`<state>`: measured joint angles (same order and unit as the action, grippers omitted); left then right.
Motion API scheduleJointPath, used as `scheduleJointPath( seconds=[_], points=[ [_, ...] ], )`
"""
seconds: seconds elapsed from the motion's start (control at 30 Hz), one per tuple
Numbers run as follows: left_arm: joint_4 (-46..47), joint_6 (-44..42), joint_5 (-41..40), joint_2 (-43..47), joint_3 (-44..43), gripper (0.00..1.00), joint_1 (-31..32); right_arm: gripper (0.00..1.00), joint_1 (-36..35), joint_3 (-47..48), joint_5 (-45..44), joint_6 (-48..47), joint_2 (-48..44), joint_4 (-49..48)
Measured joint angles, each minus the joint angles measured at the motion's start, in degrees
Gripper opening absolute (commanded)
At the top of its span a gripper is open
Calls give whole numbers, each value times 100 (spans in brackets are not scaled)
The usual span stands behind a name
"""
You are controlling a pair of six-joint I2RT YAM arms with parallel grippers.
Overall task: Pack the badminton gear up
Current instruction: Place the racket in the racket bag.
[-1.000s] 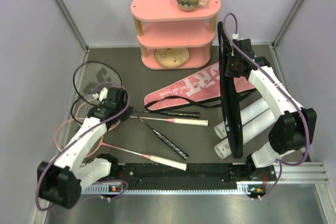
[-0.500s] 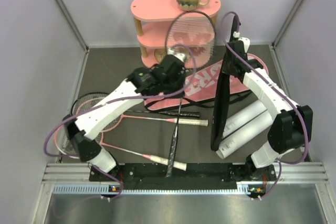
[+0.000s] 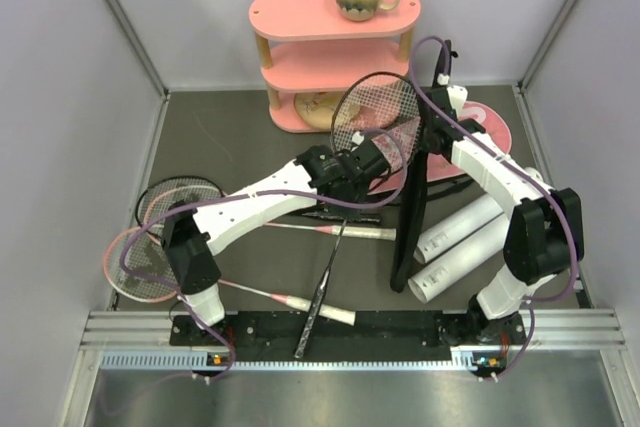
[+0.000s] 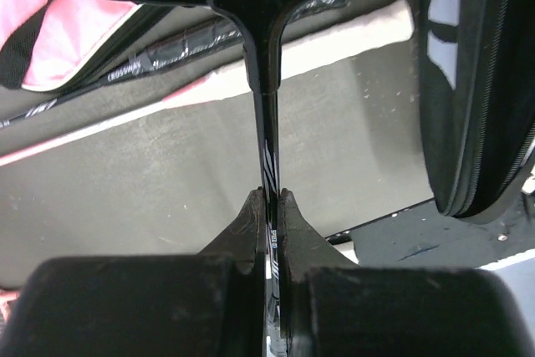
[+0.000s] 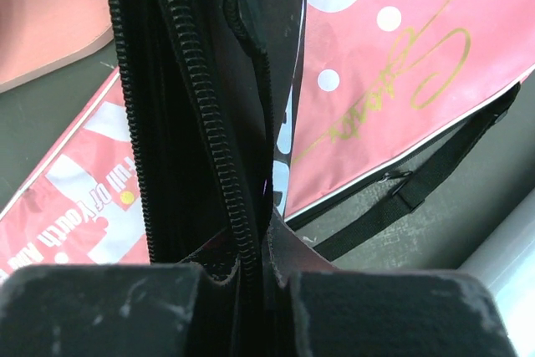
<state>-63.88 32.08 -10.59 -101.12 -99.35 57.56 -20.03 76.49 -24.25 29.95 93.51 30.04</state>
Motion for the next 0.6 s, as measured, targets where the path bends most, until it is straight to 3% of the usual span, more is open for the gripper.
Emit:
scheduleJointPath(
  seconds=[0.23,0.6],
  points=[
    [-258,295,-601,208,592,0,168,0,98,0,79,334,26,-7],
    [-374,442,-841,297,678,0,428,0,109,120,122,592,186,127]
  ],
)
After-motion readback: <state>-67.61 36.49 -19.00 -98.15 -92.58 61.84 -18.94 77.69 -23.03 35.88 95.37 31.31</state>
